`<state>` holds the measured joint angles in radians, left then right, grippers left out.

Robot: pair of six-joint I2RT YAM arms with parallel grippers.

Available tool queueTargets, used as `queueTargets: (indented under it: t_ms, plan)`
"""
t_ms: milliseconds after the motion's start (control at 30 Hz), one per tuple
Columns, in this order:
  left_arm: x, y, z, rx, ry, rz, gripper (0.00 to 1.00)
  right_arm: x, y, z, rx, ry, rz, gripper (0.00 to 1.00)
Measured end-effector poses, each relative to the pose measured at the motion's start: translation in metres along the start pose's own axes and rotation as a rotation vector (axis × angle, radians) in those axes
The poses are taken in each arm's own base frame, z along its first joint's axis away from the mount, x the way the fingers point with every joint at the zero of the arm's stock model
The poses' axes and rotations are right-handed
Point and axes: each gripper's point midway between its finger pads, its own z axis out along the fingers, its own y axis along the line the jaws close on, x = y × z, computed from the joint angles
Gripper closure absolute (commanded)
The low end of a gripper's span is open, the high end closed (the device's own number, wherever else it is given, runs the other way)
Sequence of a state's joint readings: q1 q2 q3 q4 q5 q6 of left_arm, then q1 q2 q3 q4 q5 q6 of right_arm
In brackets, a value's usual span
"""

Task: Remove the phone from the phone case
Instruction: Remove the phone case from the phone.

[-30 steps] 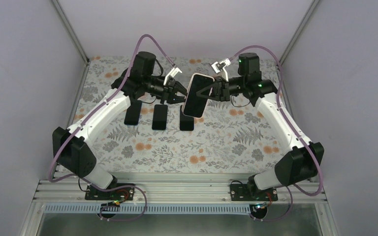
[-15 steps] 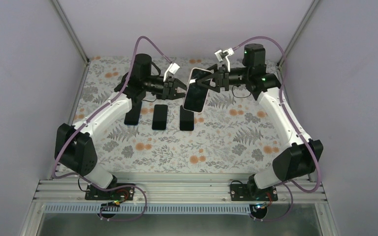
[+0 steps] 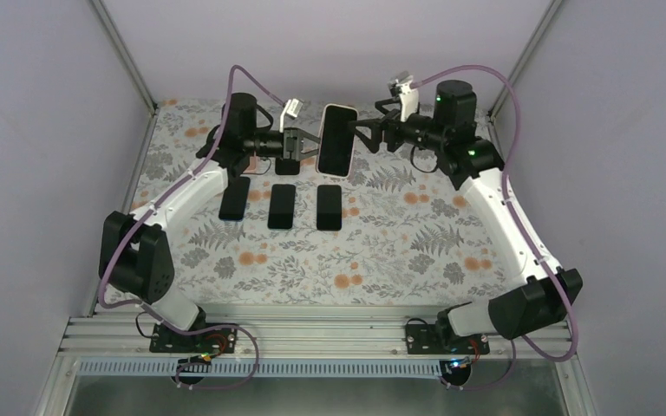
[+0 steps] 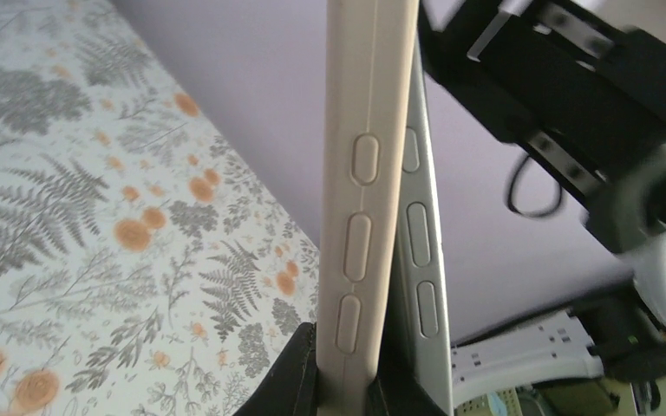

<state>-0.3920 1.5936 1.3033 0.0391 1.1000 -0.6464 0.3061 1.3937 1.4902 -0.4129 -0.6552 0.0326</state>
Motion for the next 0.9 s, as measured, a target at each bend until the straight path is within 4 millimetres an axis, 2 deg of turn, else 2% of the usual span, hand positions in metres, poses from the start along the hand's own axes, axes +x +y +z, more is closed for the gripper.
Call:
queueTargets:
  t_ms: [200,600,900]
  plan:
    - [0.0,0.031,0.0,-0.12,-0.032,-0.143,0.98,0.014,0.023,0.023,0.047,0.035,-0.116,0.0]
    - [-0.004,0.065,-0.005,-0.241,-0.084,-0.293,0.98,0.067,0.062,0.059,0.118,0.16,-0.364,0.06]
    - [0.0,0.073,-0.005,-0.262,-0.082,-0.332,0.98,0.072,0.068,0.069,0.218,0.16,-0.489,0.08]
